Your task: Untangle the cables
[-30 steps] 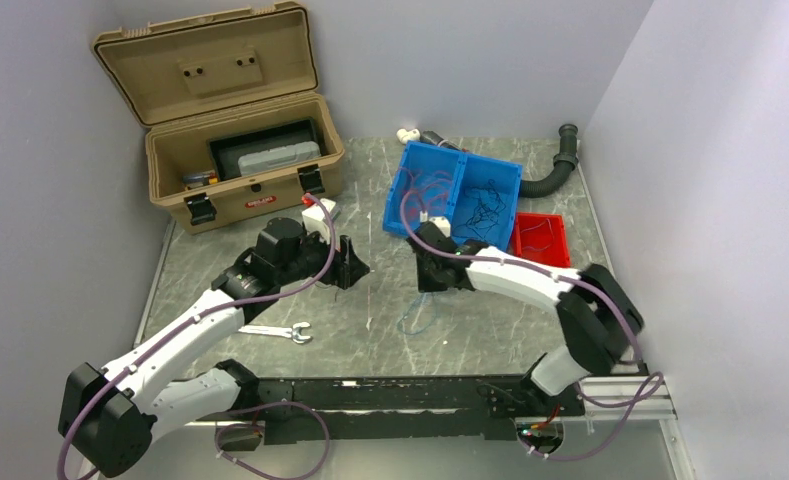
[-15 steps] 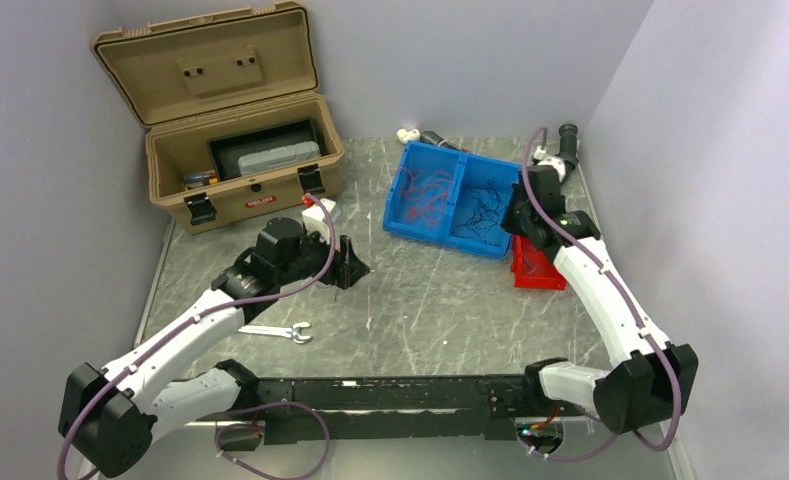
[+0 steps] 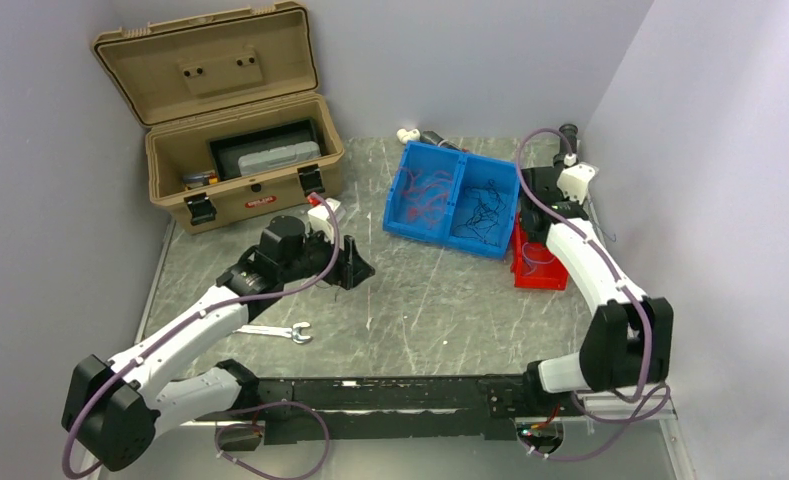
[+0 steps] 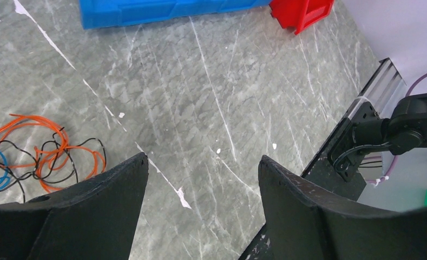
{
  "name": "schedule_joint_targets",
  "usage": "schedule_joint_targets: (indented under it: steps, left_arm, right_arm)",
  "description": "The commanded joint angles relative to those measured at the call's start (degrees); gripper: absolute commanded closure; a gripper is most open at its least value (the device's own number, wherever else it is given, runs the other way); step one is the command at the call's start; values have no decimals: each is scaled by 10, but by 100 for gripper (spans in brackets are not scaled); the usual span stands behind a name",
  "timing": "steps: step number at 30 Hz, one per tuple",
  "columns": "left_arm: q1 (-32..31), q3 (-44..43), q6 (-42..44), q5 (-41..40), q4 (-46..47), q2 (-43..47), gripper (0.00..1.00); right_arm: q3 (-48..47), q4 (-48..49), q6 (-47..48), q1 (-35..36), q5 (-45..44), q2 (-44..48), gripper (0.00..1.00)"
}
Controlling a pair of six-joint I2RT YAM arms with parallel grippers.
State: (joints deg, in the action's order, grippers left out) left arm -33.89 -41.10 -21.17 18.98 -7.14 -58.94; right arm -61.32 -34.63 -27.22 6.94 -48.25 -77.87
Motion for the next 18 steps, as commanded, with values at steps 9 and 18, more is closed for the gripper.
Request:
schedule_joint_targets:
  steps: [9, 18]
  left_arm:
    - [3, -13, 2, 8, 20, 4, 22]
    - [3, -2, 8, -7, 11, 17, 22]
  right_arm:
    - [-18, 52, -11, 16, 57, -141, 100]
    - [4, 77, -27, -2, 231, -187, 100]
